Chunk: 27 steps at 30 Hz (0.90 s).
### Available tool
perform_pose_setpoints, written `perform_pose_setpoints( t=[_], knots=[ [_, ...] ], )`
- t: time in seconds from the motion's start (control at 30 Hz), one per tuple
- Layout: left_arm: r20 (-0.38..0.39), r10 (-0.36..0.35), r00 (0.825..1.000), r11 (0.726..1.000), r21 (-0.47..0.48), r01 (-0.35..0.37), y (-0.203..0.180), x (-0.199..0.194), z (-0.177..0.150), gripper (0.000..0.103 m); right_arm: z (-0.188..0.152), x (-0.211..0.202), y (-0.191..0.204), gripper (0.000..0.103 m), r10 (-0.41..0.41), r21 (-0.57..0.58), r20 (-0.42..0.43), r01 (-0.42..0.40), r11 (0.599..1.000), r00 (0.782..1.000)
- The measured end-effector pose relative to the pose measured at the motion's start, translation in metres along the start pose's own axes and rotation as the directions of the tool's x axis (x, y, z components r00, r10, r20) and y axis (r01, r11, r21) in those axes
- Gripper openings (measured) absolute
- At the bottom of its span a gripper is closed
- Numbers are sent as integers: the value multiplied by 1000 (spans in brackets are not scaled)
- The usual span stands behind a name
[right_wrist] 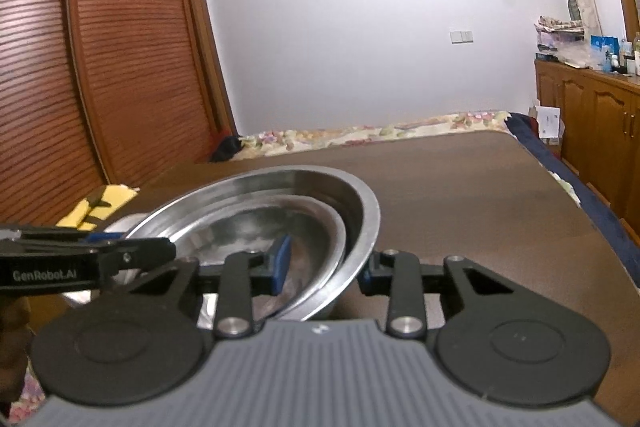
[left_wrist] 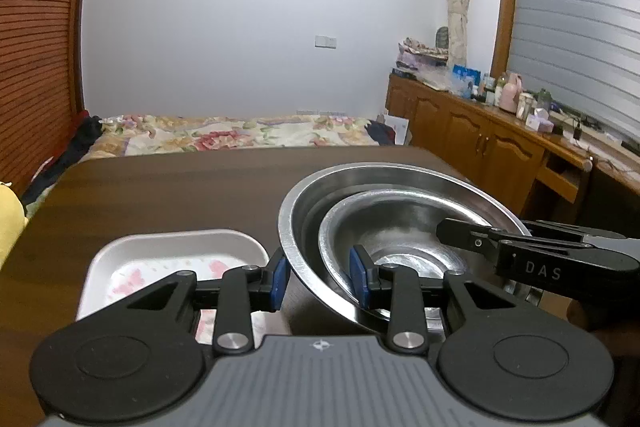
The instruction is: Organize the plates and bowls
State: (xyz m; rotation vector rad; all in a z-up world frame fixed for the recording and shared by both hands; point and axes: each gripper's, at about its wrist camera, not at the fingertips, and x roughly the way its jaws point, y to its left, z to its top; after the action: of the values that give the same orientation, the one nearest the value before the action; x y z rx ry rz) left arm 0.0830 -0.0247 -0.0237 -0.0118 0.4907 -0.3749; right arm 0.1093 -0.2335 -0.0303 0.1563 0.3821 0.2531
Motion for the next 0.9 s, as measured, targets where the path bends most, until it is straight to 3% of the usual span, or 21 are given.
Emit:
perform_pose_setpoints(
  t=[0.4,0.9],
  knots=[
    [33,51,998,999,-20,-50,35,-30,16,34,22,6,33,35,80,-41,21,-79,996,997],
    [17,154,988,986,-66,-153,89,-46,-3,34,12,36,82,35,168,-87,-64,-173,981,984]
  ],
)
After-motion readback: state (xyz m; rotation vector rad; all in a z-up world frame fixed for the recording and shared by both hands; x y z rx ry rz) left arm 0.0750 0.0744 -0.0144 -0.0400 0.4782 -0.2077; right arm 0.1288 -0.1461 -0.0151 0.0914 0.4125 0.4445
